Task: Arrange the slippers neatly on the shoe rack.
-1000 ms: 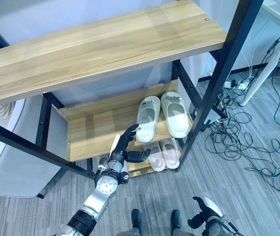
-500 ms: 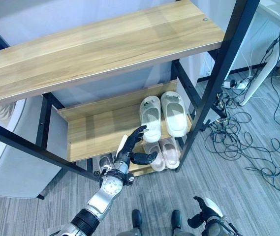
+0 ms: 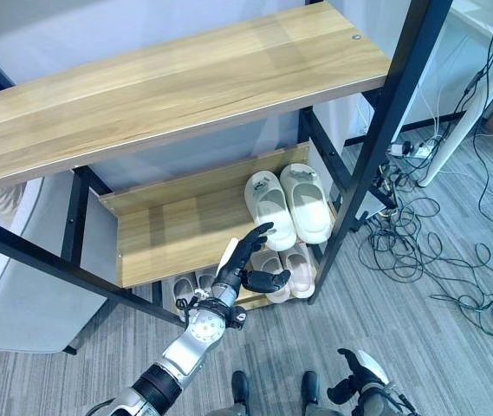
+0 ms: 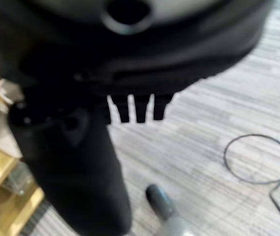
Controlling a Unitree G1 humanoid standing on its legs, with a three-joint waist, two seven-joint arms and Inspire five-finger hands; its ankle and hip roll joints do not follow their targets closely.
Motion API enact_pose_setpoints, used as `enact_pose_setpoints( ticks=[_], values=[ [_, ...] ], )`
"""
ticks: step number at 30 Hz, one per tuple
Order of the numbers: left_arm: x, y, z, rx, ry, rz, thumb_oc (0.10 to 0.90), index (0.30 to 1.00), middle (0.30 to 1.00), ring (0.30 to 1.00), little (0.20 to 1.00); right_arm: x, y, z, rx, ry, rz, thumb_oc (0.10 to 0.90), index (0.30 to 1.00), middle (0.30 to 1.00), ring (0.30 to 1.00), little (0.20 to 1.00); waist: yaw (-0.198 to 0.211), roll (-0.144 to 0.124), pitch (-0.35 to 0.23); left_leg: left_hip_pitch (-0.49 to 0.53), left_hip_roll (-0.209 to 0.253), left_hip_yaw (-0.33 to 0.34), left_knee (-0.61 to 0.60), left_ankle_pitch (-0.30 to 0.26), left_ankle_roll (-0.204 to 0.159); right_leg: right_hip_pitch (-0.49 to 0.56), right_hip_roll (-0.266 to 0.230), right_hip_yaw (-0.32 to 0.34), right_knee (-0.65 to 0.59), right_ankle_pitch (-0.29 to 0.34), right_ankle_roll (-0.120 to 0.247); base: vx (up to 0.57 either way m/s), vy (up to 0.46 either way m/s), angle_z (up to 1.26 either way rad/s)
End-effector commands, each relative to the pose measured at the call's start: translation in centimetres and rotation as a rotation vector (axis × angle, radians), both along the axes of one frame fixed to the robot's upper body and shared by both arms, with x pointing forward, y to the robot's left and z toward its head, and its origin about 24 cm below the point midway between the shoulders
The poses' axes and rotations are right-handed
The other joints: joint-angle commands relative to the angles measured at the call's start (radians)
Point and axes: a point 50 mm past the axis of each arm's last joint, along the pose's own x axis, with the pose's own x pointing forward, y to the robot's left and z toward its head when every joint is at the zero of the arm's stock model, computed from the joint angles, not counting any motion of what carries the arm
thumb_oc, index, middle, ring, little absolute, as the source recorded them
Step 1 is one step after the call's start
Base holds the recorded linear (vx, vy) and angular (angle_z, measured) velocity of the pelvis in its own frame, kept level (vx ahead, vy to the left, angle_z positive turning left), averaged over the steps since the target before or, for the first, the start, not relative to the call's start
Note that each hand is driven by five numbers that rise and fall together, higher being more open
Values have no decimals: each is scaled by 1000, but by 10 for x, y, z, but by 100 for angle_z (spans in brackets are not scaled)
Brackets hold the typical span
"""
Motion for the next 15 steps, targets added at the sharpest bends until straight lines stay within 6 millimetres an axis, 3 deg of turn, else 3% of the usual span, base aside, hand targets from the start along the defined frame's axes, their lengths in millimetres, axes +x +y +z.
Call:
enact_pose_setpoints(
  ticks=[1,10,15],
  values=[
    [28,-29,66,-84,-272,-98,800,900,900,900,900,10,0,4,-16,-45,15,800,900,900,900,900,-2,-33,-51,-6,-7,-31,2,-96,-31,3,-59,-52,13,-121,61,0,0,0],
    [26,15,78,-125,-312,-12,800,900,900,900,900,3,4,-1,-6,5,-4,800,900,900,900,900,29,-40,-74,14,-9,-48,2,-96,-38,41,-60,-80,13,-129,58,-1,0,2],
    [11,35,64,-146,-257,5,800,900,900,900,900,-1,7,-5,10,35,-17,800,900,900,900,900,58,-53,-85,25,-8,-63,2,-96,-42,66,-61,-108,13,-133,55,-1,-7,17]
  ],
)
